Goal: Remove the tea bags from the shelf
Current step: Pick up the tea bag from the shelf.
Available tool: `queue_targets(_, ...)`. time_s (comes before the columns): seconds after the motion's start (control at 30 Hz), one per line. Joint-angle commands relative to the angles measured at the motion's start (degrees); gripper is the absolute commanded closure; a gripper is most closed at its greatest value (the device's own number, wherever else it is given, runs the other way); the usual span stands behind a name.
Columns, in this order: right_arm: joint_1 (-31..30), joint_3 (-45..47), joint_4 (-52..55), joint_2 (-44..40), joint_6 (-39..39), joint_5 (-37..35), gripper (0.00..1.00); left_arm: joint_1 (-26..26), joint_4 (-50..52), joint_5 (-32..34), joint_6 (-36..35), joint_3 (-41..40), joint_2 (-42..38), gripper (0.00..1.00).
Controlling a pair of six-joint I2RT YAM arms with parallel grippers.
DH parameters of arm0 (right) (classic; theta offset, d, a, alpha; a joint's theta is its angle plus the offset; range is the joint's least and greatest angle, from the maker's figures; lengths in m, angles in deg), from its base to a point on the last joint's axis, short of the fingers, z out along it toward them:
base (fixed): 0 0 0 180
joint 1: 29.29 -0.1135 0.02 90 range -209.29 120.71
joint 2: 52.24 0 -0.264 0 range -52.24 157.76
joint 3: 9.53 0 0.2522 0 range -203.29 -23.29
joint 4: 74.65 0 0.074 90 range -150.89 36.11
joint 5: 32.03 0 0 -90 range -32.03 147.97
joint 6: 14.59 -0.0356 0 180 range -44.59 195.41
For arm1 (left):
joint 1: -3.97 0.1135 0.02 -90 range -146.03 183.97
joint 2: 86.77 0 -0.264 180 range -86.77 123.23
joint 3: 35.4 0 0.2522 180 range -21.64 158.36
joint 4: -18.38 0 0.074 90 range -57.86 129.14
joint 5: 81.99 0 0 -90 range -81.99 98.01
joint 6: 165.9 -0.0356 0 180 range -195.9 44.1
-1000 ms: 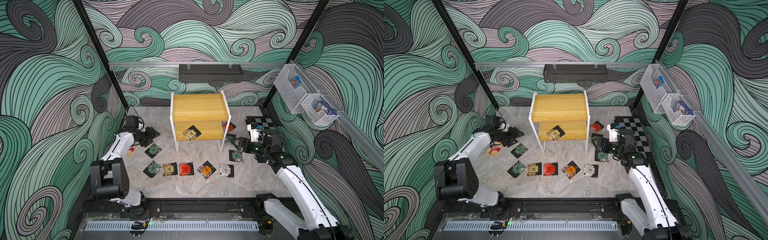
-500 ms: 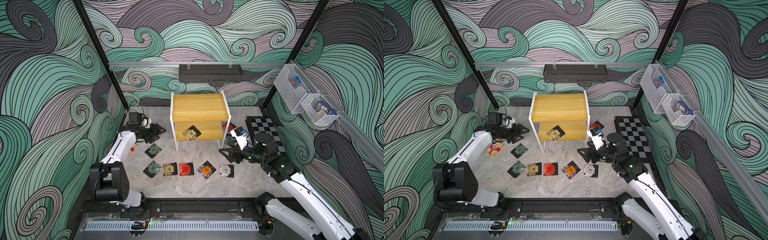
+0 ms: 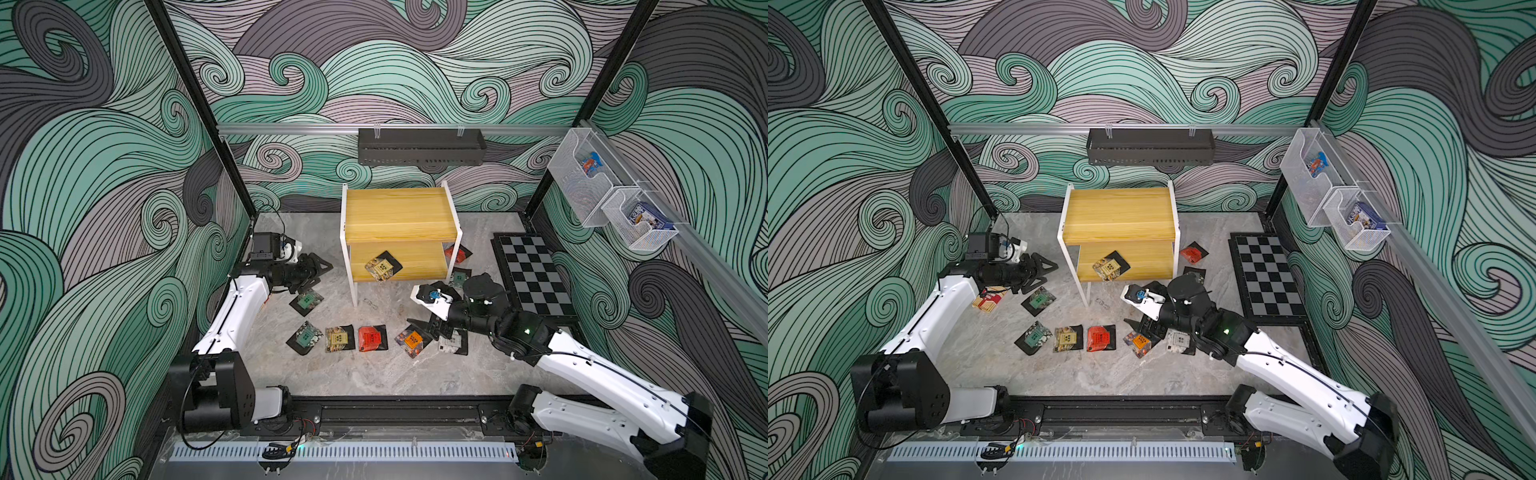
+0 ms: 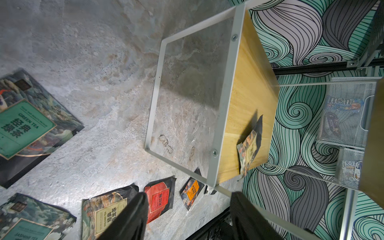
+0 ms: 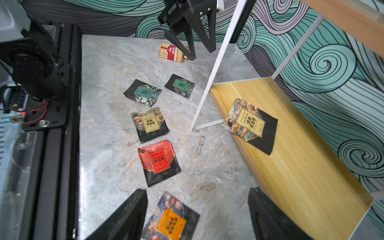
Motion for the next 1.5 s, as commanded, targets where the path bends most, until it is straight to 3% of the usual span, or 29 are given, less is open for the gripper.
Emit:
queue_targets(0.0,-1.09,0.25,-8.16,3.18,9.21,-2.76,0.19,-0.52,1.34,-1.20,0.23,-0.42,-2.32,0.34)
queue_targets(0.43,-1.25,-6.21,-21.11,22.01,18.87,-9.37,0.22,-0.48,2.87,-1.35,0.09,-2.94,-5.51,0.34)
queue_targets(0.63,-1.23,-9.47,-21.53,27.93,20.42,-9.89,0.24,-0.37,3.82,-0.83,-0.59,-3.32,-5.63,0.35)
queue_targets(1.13,0.08,-10.59,-22.92,33.46,20.07,-12.95,0.32,-0.30,2.92,-1.19,-0.31,-3.15,-3.97,0.37)
queue_targets(1.47,0.17,-10.39,-23.77,34.99,20.27,-14.99,0.50,-0.17,3.03,-1.19,-0.20,-3.62,-4.32,0.37)
